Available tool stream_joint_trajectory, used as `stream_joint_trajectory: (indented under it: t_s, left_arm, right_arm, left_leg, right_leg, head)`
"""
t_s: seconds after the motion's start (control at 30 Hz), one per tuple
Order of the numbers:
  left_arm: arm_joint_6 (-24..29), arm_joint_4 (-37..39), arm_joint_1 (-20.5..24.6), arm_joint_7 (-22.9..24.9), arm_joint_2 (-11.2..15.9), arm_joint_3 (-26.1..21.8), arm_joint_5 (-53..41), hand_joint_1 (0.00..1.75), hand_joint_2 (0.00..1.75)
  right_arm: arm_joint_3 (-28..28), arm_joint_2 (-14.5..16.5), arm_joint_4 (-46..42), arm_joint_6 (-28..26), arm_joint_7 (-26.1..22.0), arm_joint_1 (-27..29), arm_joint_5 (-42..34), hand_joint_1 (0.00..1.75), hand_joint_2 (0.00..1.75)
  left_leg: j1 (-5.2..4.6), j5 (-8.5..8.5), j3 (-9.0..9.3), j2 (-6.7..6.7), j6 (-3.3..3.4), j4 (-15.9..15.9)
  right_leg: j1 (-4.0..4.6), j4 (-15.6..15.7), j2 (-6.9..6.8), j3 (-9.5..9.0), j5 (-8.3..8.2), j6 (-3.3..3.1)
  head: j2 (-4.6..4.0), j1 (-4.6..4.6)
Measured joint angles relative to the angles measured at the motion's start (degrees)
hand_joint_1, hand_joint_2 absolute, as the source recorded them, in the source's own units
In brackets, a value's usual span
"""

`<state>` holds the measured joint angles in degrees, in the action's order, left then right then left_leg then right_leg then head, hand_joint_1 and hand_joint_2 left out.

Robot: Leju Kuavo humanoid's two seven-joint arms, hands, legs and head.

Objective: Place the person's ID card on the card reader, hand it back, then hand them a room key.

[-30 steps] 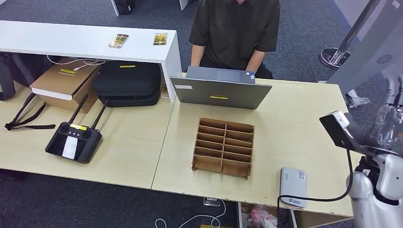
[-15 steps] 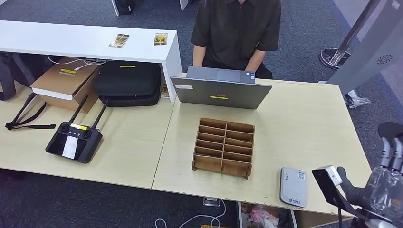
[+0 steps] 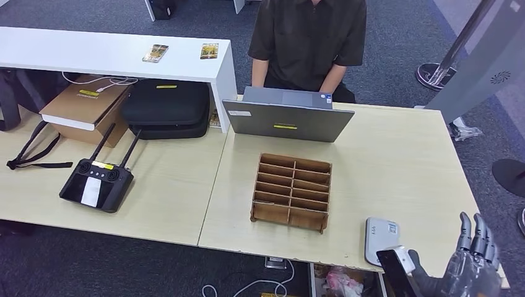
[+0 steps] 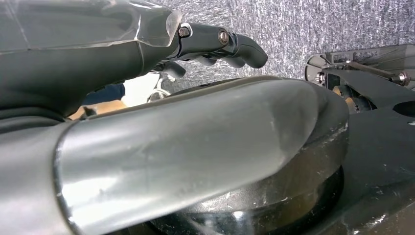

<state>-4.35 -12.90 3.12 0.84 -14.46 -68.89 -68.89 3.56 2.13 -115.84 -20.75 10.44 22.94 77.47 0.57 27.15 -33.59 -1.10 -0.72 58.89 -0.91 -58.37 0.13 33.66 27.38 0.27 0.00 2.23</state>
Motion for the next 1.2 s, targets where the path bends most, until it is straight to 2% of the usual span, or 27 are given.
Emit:
stream_joint_trajectory:
  t_s: [0.13,0.27,0.6,0.73,1.2]
  left_arm:
    - [0.04,0.00,-0.01,-0.15,-0.10,-0.15,0.41,0.00,0.00]
    - [0.20,0.00,-0.01,-0.25,-0.24,-0.43,0.73,0.00,0.00]
    - [1.24,0.00,0.00,-0.27,-0.57,-1.34,1.07,0.00,0.00]
    - [1.29,0.00,0.03,-0.29,-0.66,-1.40,0.81,0.00,0.00]
    - [1.05,0.00,0.07,-0.83,-0.64,-1.40,-0.02,0.00,0.00]
  right_arm:
    - [1.51,0.40,-1.11,0.57,1.41,1.46,1.58,0.00,1.75]
    - [3.50,0.41,-1.93,1.09,2.51,2.86,1.18,0.00,0.00]
    - [9.72,0.41,-1.22,5.03,2.95,1.23,-1.02,0.00,0.00]
    - [11.76,0.41,0.46,6.09,2.07,-1.26,-1.82,0.00,1.75]
    - [15.22,0.92,6.61,10.98,0.28,-7.31,-3.05,0.00,1.75]
  left_leg:
    - [0.00,0.00,0.01,0.00,0.00,0.00]
    - [0.00,0.00,0.00,0.01,0.00,0.00]
    - [0.00,0.00,0.01,0.03,0.00,0.00]
    - [0.00,-0.01,0.02,0.04,0.00,0.00]
    - [0.00,0.00,0.02,0.03,0.00,0.00]
  right_leg:
    - [0.00,0.00,0.00,0.00,0.00,0.00]
    - [0.00,0.00,0.01,0.00,0.00,0.00]
    - [0.00,-0.01,0.03,-0.02,0.00,0.00]
    - [0.00,-0.01,0.05,-0.03,-0.01,-0.01]
    - [0.00,-0.01,0.04,-0.02,-0.01,-0.01]
  head:
    - [0.00,0.00]
    - [0.00,0.00]
    - [0.00,0.01]
    - [0.00,0.01]
    - [0.00,0.00]
